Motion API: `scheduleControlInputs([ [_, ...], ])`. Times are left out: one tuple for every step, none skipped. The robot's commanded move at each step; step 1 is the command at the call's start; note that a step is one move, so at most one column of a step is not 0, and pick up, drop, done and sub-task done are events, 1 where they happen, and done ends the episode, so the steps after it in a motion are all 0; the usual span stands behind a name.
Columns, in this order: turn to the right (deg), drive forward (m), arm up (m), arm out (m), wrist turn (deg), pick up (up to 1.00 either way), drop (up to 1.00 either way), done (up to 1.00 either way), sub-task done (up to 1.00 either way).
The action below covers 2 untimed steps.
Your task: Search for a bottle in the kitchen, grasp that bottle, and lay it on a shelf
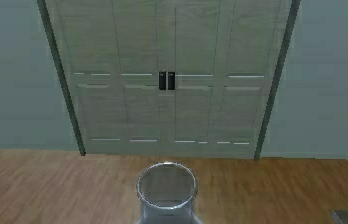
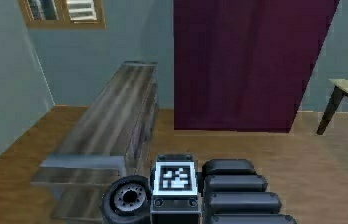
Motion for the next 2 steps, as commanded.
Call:
scheduleControlInputs([
  [0.0,0.1,0.0,0.0,0.0,0.0,0.0,0.0,0.0],
  [24.0,0.0,0.0,0.0,0.0,0.0,0.0,0.0,0.0],
])
